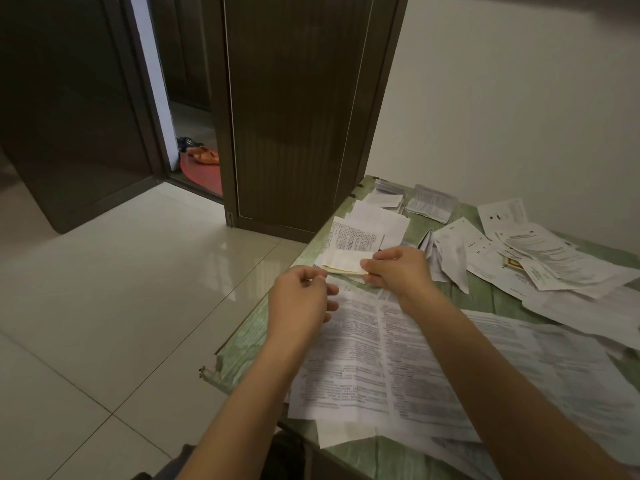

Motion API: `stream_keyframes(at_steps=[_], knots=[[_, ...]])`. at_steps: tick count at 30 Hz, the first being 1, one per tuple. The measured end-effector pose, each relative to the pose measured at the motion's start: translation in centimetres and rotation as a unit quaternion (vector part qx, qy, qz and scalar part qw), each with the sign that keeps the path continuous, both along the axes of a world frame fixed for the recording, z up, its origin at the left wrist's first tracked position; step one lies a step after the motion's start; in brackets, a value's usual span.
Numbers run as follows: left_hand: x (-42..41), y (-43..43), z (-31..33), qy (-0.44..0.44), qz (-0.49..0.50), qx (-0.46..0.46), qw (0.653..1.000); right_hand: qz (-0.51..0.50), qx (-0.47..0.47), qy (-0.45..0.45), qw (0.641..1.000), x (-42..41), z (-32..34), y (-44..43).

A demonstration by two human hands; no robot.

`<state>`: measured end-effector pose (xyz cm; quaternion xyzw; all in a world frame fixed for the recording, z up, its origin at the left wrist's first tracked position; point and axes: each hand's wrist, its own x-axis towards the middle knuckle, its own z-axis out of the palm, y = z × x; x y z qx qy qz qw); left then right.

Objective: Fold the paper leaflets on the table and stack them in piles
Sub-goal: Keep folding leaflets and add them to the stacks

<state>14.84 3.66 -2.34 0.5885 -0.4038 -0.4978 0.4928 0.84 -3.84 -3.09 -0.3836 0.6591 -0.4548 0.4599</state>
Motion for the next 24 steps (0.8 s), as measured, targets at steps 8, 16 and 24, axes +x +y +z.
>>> stream_keyframes(at_steps=[8,16,24], knots=[[1.4,-0.3,-0.7,-0.09,0.008,-0.037,0.995,-0.017,-0.061,0.273,0.96,0.3,-1.2,-0.2],[1.6,0.1,-0.8,-0.117,-0.004,-0.039,0.992,0.176,-0.121,0.328,0.92,-1.1,1.5,8.1],[0.8,2.1,-0.9,-0.103,-0.014,-0.033,0.994,0.407,-0.048,0.422,0.809,-0.2,-0.3,15.1]])
